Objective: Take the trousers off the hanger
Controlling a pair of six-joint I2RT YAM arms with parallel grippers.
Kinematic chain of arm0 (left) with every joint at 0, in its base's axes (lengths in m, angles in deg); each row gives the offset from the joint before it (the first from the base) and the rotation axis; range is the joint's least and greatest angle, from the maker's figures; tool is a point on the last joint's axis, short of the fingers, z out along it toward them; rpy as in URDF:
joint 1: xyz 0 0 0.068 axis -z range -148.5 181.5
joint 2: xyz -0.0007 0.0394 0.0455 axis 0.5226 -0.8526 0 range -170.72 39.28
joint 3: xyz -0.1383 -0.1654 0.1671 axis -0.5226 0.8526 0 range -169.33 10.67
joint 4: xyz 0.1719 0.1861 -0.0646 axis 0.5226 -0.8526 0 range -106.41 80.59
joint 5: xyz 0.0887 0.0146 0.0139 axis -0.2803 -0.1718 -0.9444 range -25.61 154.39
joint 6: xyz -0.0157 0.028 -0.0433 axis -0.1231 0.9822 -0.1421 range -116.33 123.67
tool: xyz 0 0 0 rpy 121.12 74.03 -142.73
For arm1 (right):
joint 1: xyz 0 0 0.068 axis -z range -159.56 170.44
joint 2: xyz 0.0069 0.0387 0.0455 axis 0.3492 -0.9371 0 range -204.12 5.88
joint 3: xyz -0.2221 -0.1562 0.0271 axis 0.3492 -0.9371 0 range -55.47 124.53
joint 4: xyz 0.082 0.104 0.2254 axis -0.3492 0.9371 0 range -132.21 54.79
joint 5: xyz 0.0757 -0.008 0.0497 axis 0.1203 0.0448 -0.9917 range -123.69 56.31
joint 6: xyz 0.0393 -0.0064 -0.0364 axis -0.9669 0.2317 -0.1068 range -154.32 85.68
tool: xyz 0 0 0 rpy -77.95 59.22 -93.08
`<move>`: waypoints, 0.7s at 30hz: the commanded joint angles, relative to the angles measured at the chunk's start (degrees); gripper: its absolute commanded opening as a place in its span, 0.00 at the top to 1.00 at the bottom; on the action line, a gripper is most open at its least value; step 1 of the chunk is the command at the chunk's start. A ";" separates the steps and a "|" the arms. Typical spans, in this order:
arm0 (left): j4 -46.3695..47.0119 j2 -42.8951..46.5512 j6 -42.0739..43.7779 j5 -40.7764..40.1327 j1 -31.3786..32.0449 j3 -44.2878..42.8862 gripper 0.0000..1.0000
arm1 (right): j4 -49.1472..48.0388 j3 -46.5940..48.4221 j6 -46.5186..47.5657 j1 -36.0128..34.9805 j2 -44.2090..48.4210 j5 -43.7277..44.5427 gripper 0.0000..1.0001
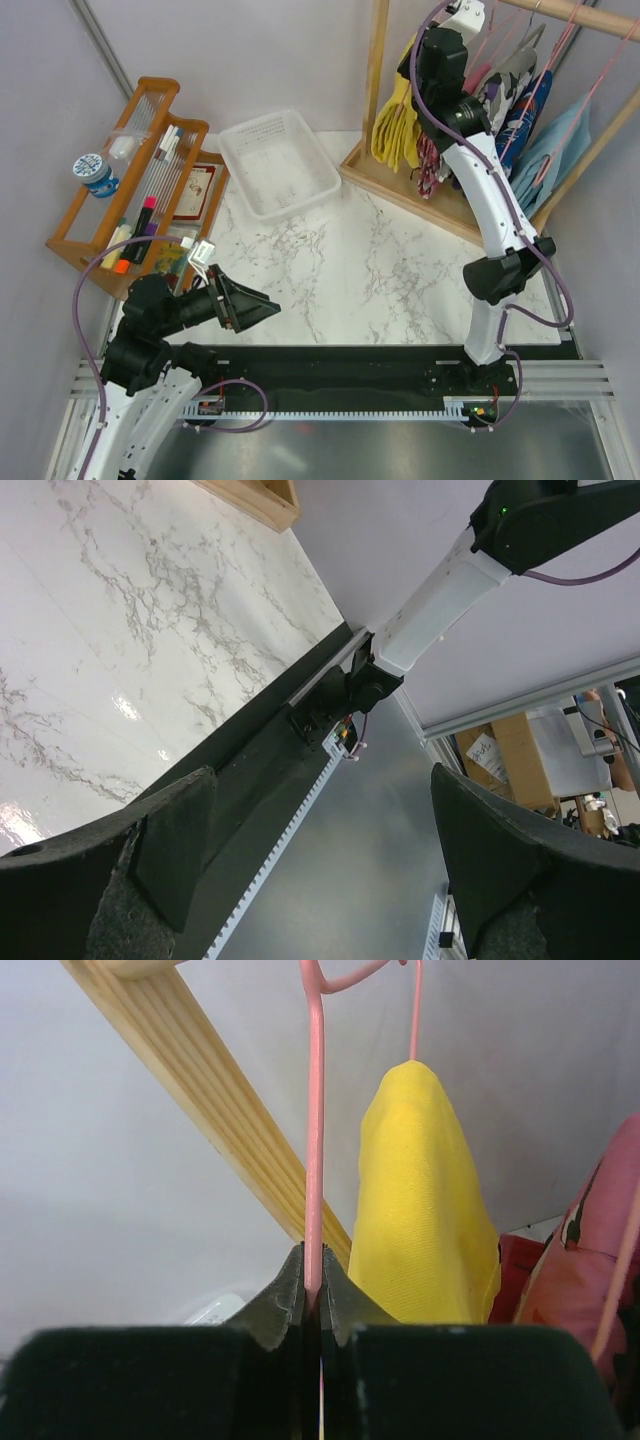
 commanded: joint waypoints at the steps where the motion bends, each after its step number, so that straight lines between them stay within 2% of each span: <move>1: -0.23 -1.06 -0.79 2.14 -0.30 -3.31 0.06 | -6.39 -3.70 -2.44 -0.55 9.72 -2.23 1.00; 4: -0.31 -2.29 0.00 1.88 -0.21 -4.72 0.08 | -5.08 -8.80 -3.14 -1.25 13.85 -3.99 1.00; 5: -0.49 -2.65 0.26 1.09 -0.30 -5.25 0.11 | -4.72 -9.69 -3.23 -1.60 15.60 -4.61 1.00; 12: -2.86 -8.44 4.04 -4.80 -0.21 -10.61 0.14 | 1.51 -16.29 -1.82 -3.45 22.81 -9.79 1.00; 18: 3.10 -15.30 3.78 -5.85 0.23 -11.93 0.17 | 5.73 -23.50 -2.70 -4.06 29.50 -15.85 1.00; 21: 5.84 -18.90 6.05 -10.06 4.43 -14.47 0.17 | 8.90 -25.43 -3.14 -4.68 31.17 -18.83 1.00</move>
